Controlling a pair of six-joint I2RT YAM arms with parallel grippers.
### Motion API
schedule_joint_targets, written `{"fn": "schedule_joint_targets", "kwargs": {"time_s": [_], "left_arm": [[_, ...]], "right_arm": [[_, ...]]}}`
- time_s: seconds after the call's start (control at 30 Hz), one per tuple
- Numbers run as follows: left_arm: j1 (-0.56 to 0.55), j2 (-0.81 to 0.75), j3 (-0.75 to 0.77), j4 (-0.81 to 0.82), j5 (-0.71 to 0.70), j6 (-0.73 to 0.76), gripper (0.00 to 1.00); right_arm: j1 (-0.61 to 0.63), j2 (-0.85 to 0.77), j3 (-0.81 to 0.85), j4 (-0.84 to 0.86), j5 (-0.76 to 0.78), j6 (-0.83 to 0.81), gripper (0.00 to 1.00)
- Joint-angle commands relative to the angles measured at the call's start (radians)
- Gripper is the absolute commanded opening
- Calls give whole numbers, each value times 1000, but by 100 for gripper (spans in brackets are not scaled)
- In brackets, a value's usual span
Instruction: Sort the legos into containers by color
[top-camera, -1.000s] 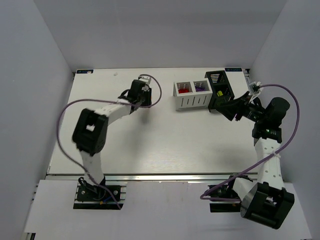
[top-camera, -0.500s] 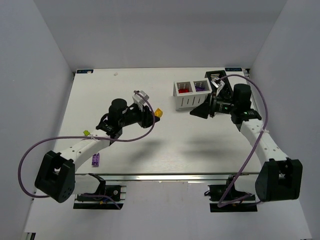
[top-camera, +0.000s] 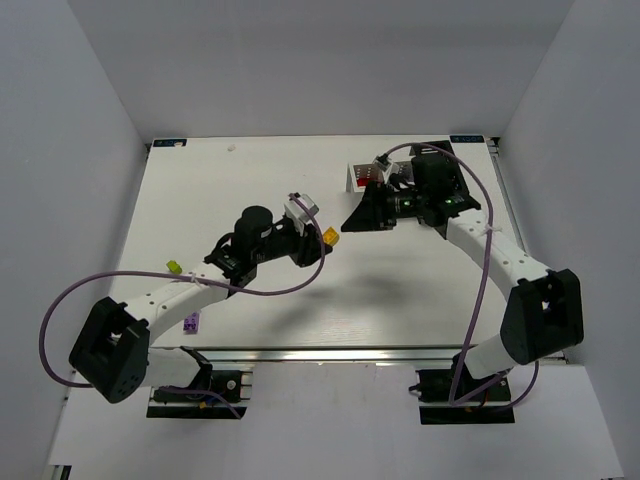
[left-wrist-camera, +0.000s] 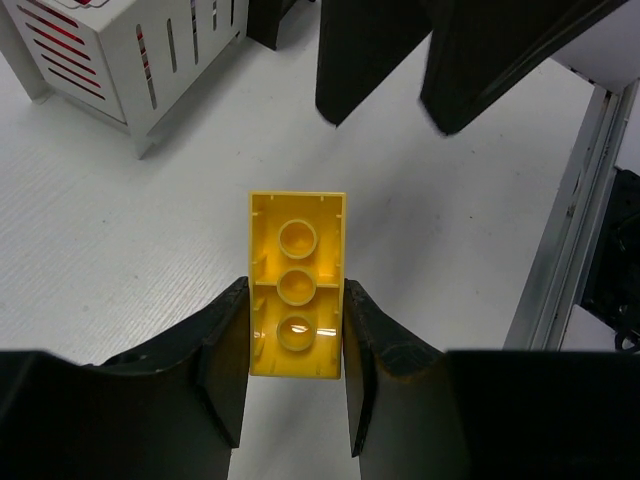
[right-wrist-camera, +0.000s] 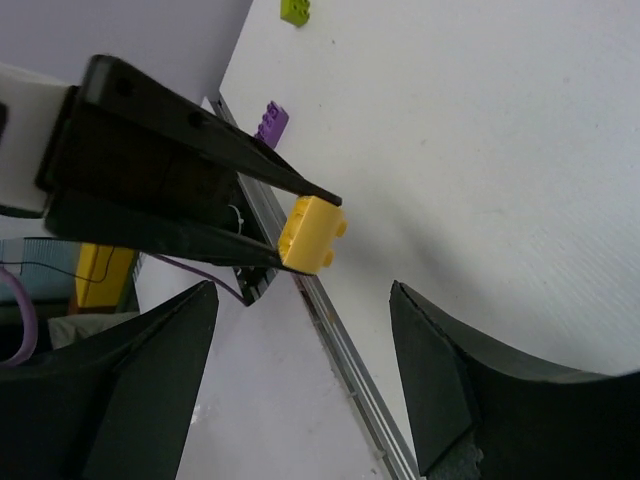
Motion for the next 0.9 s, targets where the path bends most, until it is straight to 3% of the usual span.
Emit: {"fn": "schedule_joint_targets", "kwargs": {"time_s": [0.0,0.4,0.67,0.77,0.87], "left_arm": [[-26,-20,25,-3,-52,43,0],[-75,49,76,-5,-64,70,0],[-94,72,96,-6,-90,81,1],[-94,75,100,-8,-101,83,3],[-103,73,107,-14,-115,81,10]], "right_arm": [[31,41,58,-53,37,12,75],[81,96,63,-54,58,-2,68],[86,131,57,-47,46,2,52],[86,130,50,-37,40,9,38],[82,131,52,-41,34,7,10]]}}
